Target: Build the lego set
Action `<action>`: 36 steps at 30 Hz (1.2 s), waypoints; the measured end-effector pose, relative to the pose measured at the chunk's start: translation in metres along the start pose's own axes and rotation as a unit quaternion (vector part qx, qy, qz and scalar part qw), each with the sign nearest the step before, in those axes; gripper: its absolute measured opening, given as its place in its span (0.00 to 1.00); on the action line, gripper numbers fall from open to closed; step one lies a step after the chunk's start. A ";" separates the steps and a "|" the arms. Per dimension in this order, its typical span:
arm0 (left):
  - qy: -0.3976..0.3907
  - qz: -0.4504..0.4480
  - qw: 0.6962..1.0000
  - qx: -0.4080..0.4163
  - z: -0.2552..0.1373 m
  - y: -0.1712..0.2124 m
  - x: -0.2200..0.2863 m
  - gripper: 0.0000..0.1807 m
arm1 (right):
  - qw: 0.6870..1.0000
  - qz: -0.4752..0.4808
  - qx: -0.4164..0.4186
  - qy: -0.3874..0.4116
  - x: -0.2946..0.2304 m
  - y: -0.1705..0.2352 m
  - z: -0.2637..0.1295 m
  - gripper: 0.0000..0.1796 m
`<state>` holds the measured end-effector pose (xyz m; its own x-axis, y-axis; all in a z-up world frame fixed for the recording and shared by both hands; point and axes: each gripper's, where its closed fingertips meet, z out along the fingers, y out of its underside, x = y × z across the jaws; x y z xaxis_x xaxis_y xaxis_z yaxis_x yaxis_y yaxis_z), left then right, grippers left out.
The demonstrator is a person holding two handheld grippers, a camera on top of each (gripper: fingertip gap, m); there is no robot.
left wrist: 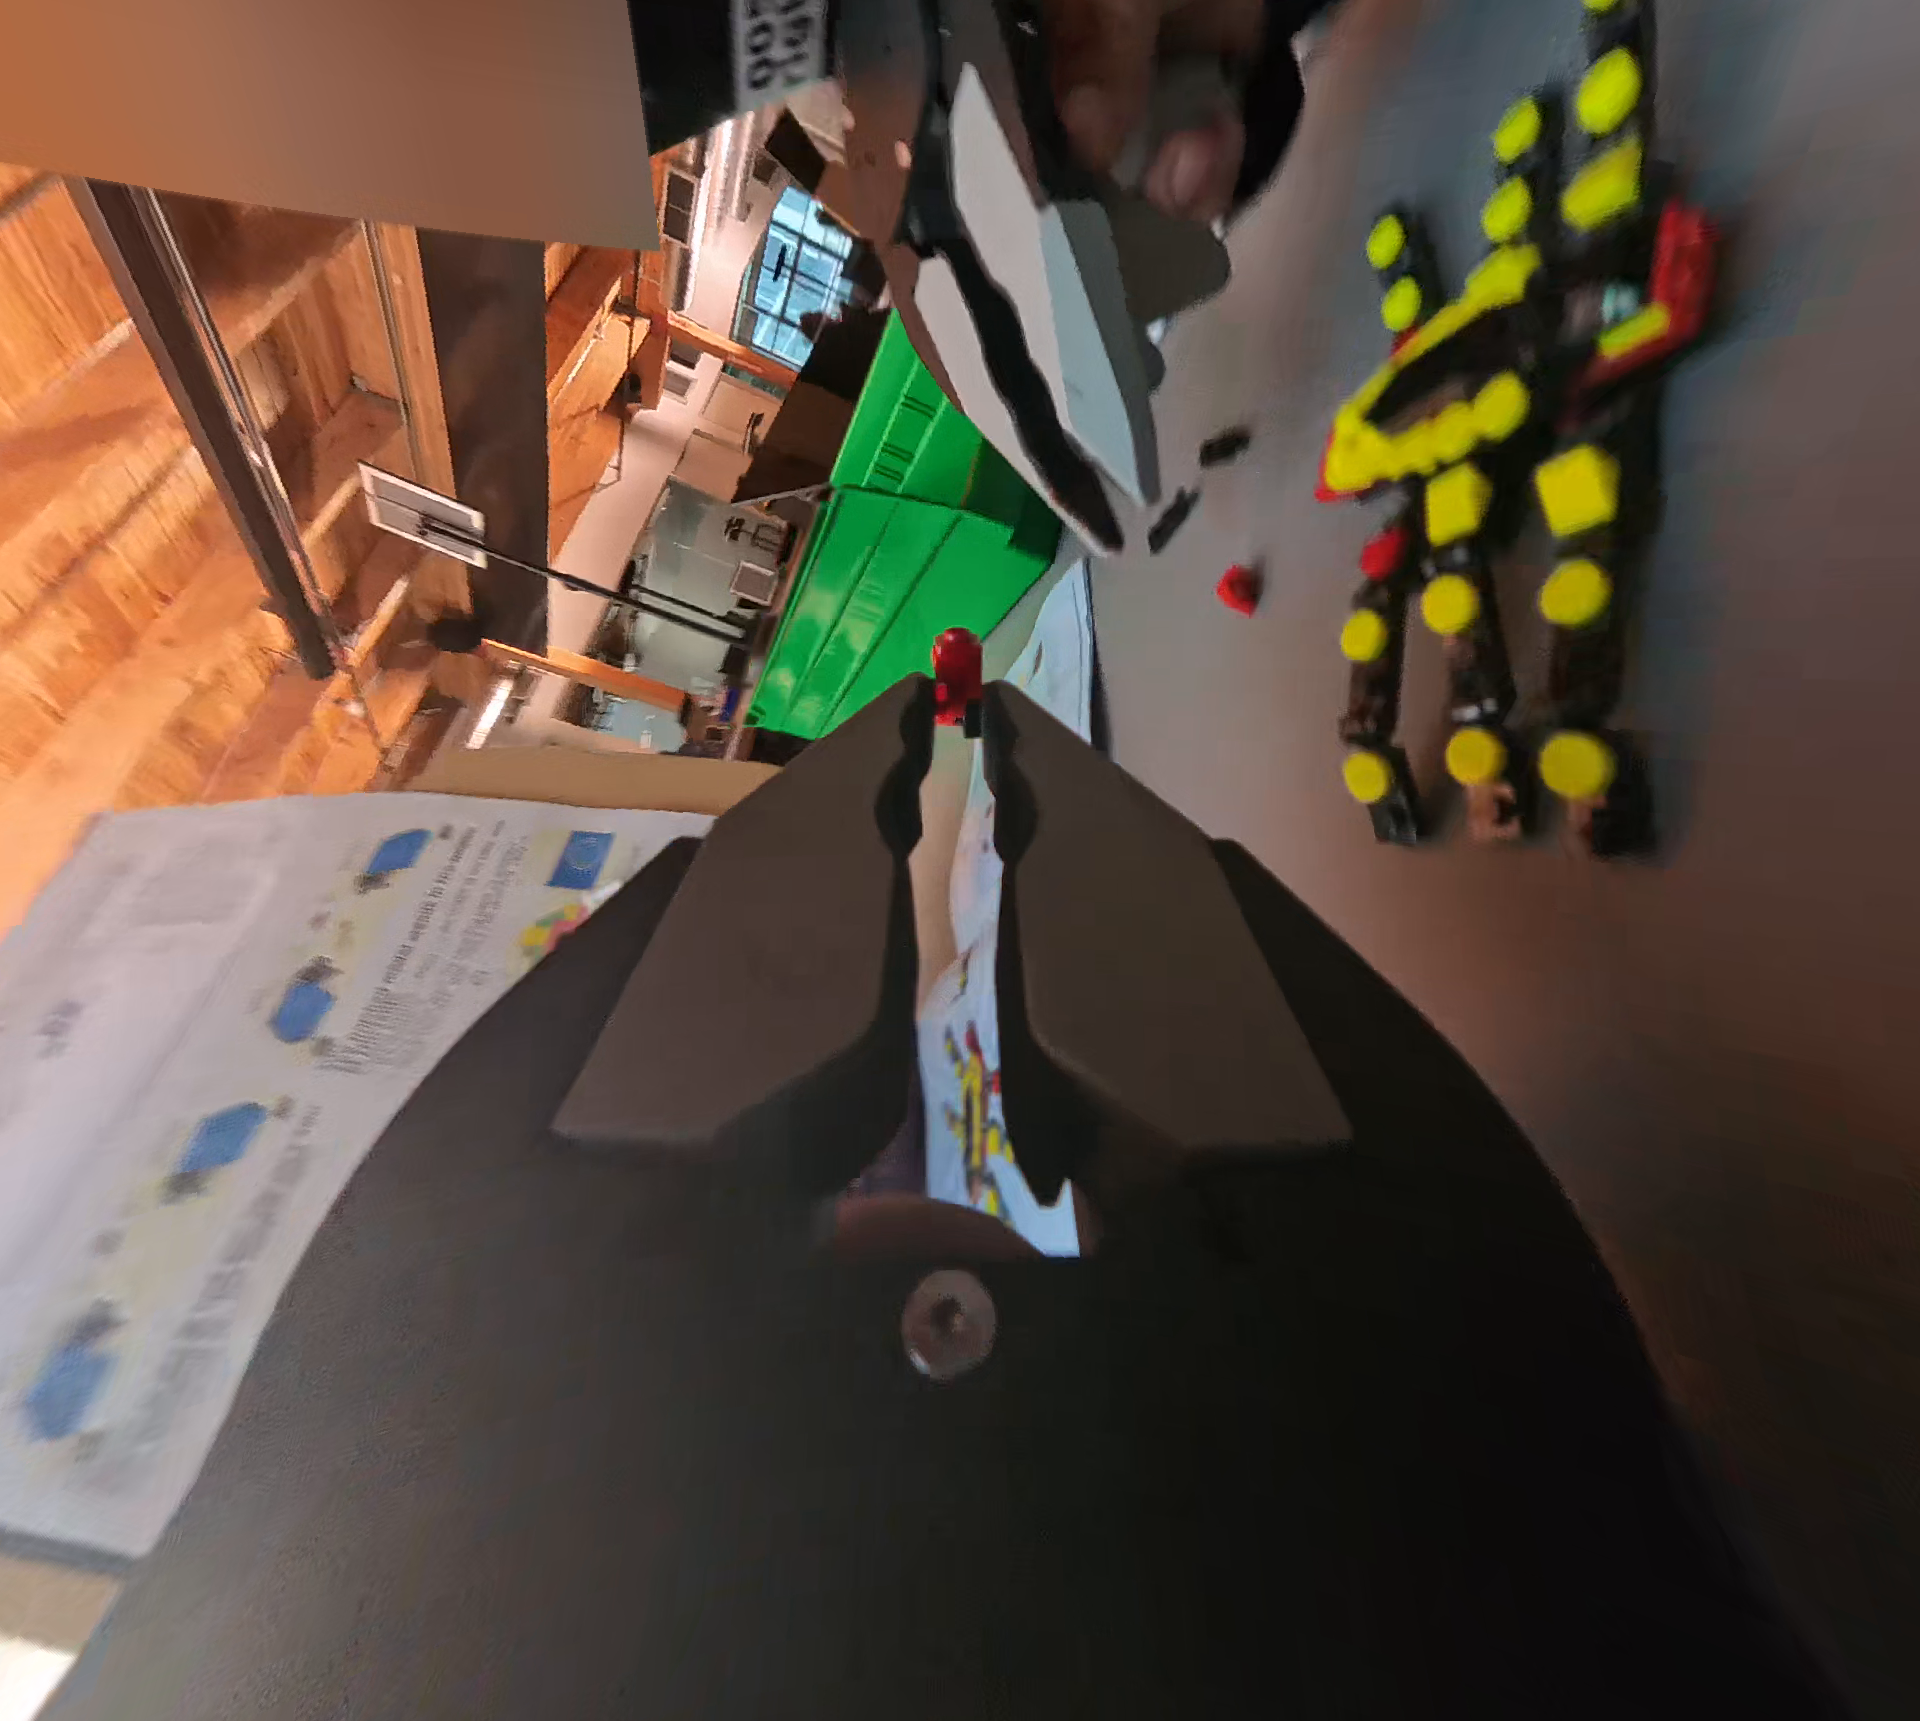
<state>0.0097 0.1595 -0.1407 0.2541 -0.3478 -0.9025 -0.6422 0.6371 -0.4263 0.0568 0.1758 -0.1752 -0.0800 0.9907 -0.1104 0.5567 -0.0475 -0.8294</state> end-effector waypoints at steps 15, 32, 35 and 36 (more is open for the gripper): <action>0.060 -0.430 0.880 0.192 -0.019 -0.037 -0.042 0.03 | 0.979 -0.082 0.188 -0.018 -0.038 -0.076 -0.007 0.10; 0.042 -0.709 0.636 0.301 -0.039 0.005 -0.101 0.03 | 0.983 -0.066 0.166 0.035 -0.014 -0.067 -0.004 0.12; 0.042 -0.710 0.639 0.291 -0.037 0.009 -0.098 0.03 | 0.982 -0.059 0.170 0.058 -0.003 -0.065 -0.009 0.12; 0.043 -0.703 0.651 0.284 -0.036 0.008 -0.096 0.03 | 0.981 -0.059 0.169 0.071 0.001 -0.065 -0.012 0.12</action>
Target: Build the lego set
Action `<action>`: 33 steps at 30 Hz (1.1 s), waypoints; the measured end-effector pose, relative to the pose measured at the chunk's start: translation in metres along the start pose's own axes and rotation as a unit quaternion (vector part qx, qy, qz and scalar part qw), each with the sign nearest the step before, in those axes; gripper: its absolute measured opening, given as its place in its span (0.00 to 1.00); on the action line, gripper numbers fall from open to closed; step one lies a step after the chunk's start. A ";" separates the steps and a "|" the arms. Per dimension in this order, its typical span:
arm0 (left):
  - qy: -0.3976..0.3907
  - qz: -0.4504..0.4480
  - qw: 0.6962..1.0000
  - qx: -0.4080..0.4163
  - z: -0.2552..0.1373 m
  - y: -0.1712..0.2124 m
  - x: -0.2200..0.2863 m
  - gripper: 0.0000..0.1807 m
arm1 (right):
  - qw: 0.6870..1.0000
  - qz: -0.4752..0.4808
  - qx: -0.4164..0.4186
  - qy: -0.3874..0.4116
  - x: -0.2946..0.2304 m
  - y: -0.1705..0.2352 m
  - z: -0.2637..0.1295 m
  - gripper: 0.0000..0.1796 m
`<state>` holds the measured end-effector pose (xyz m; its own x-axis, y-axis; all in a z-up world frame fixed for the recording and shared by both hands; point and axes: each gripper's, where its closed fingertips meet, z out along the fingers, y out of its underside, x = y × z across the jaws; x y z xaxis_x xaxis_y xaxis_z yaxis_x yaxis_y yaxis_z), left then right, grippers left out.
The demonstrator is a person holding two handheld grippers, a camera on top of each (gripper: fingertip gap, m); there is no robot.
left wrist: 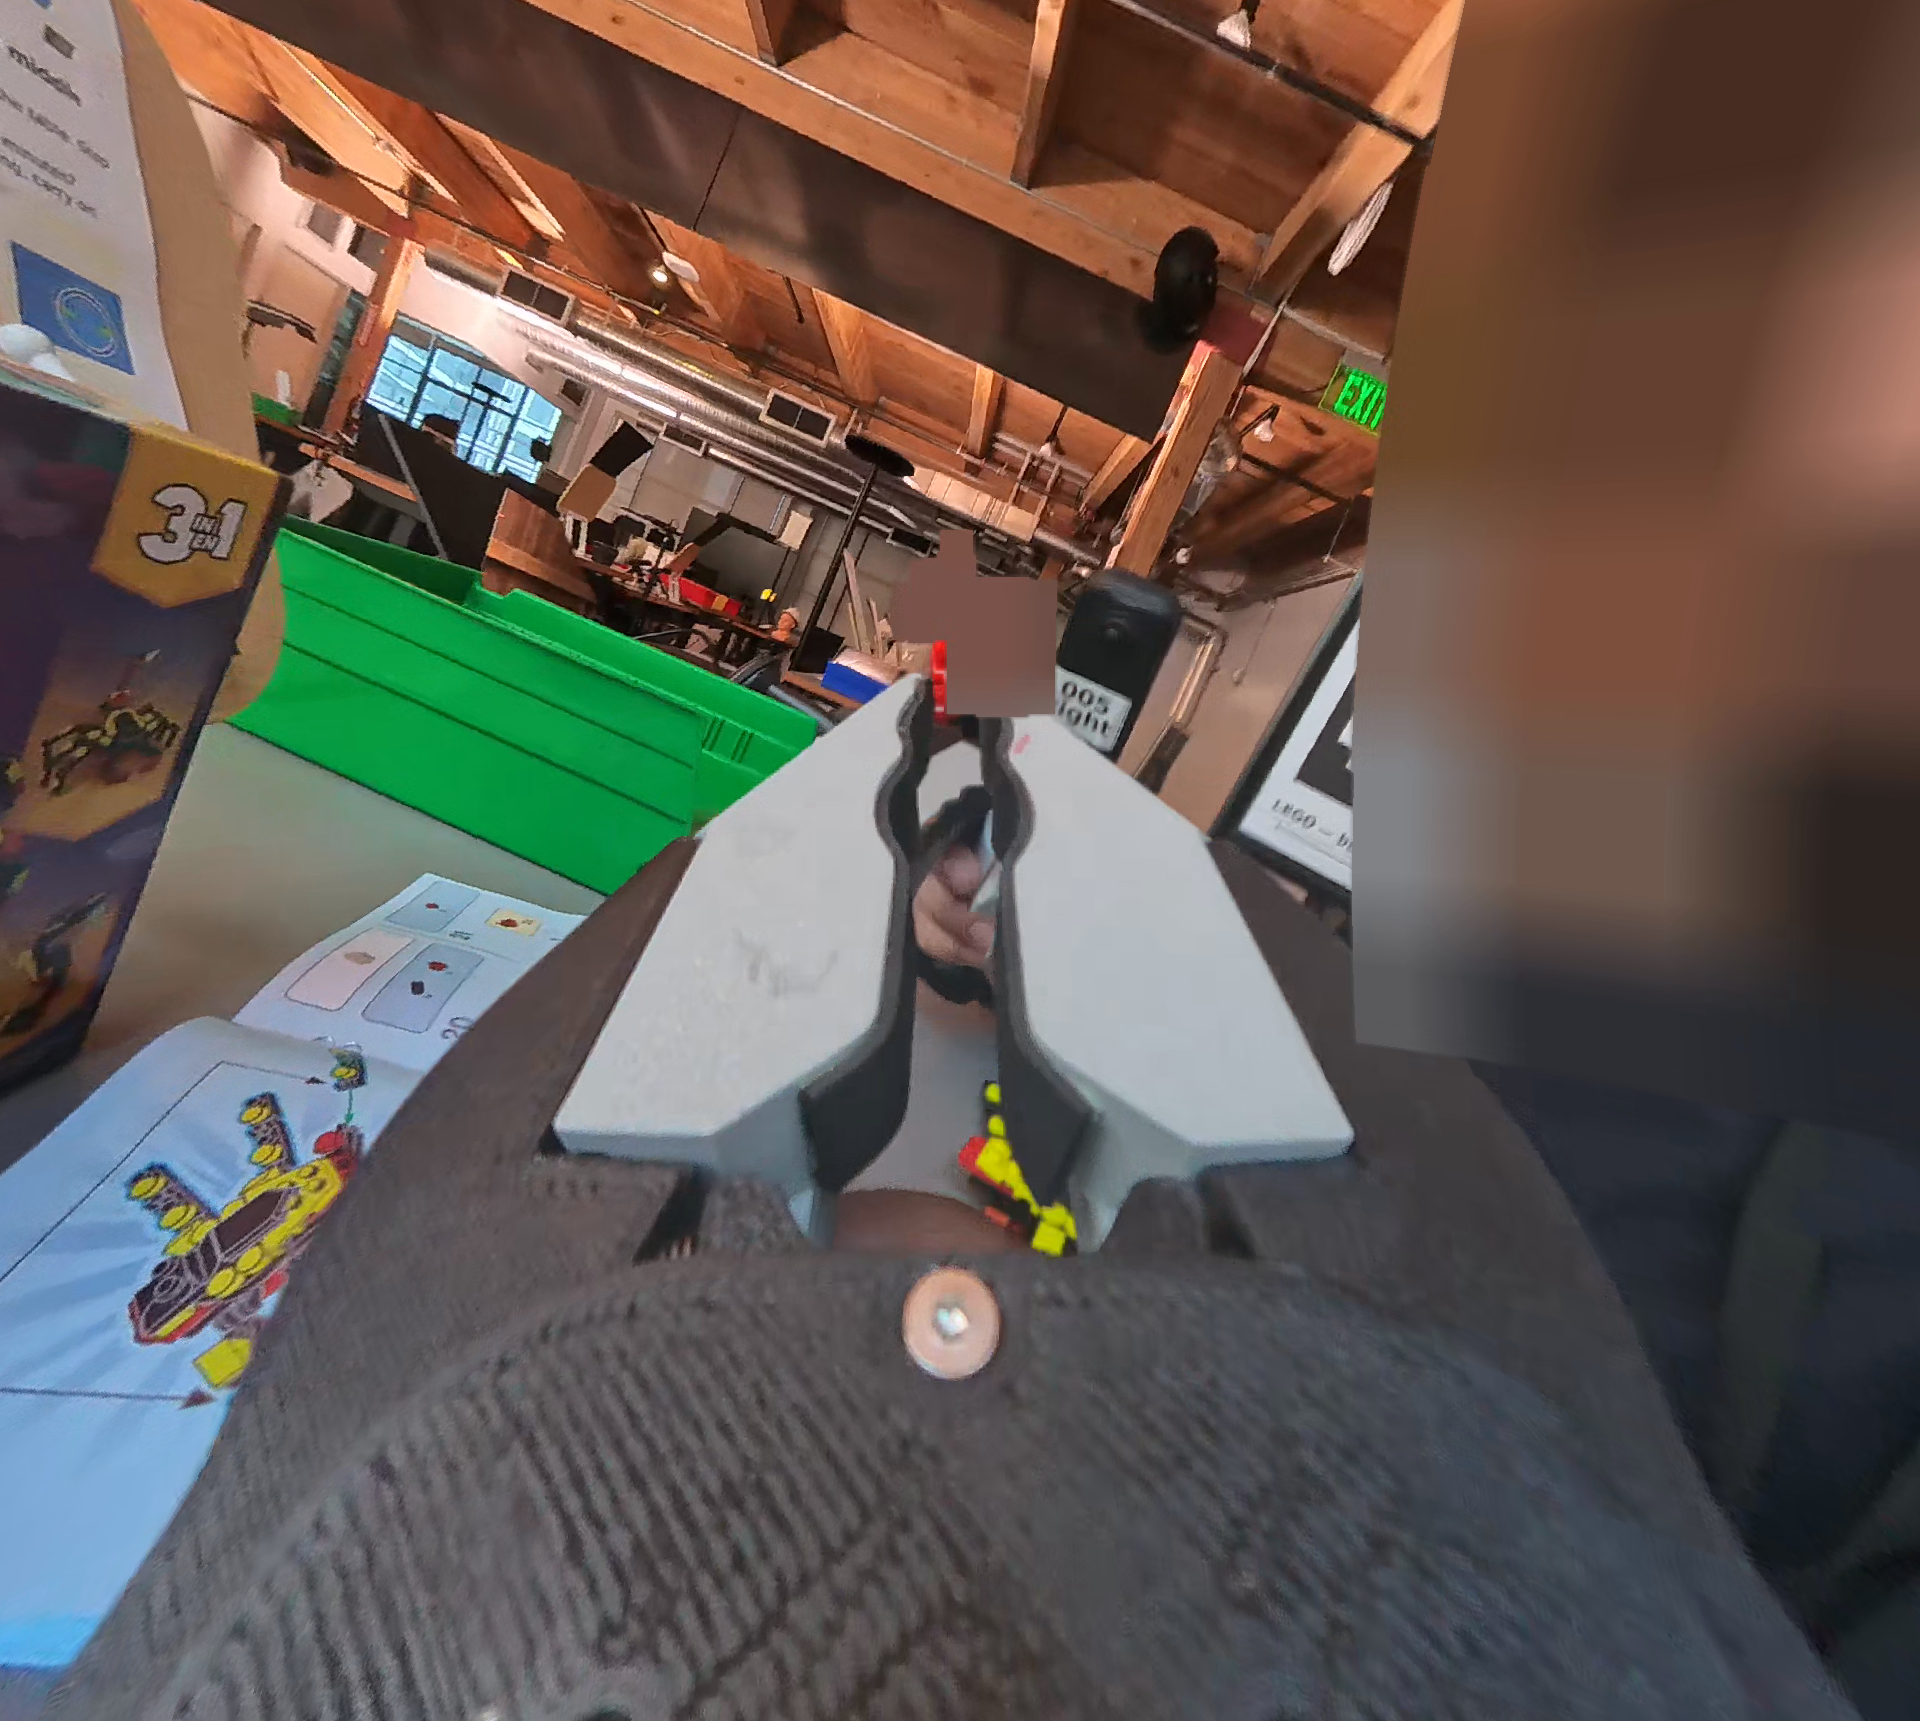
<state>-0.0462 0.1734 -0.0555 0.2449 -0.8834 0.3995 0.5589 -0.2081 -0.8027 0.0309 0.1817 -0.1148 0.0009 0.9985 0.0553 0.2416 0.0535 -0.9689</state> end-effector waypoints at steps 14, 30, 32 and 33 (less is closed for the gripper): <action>-0.045 0.258 0.956 -0.134 0.002 0.041 0.008 0.03 | 0.994 0.007 -0.080 0.076 0.047 0.029 -0.059 0.19; -0.079 0.483 0.846 -0.212 -0.002 0.065 -0.004 0.03 | 0.981 0.026 -0.165 0.100 0.052 0.062 -0.051 0.20; -0.080 0.488 0.842 -0.214 -0.002 0.066 -0.004 0.03 | 0.980 0.027 -0.164 0.107 0.053 0.061 -0.052 0.19; -0.080 0.488 0.842 -0.214 -0.002 0.066 -0.004 0.03 | 0.980 0.028 -0.165 0.108 0.054 0.062 -0.052 0.19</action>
<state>-0.0117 0.1628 -0.1110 0.5456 -0.6597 -0.5169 -0.3001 0.4221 -0.8554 0.0960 0.2379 -0.1592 0.2206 0.9714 0.0880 0.5355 -0.0453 -0.8433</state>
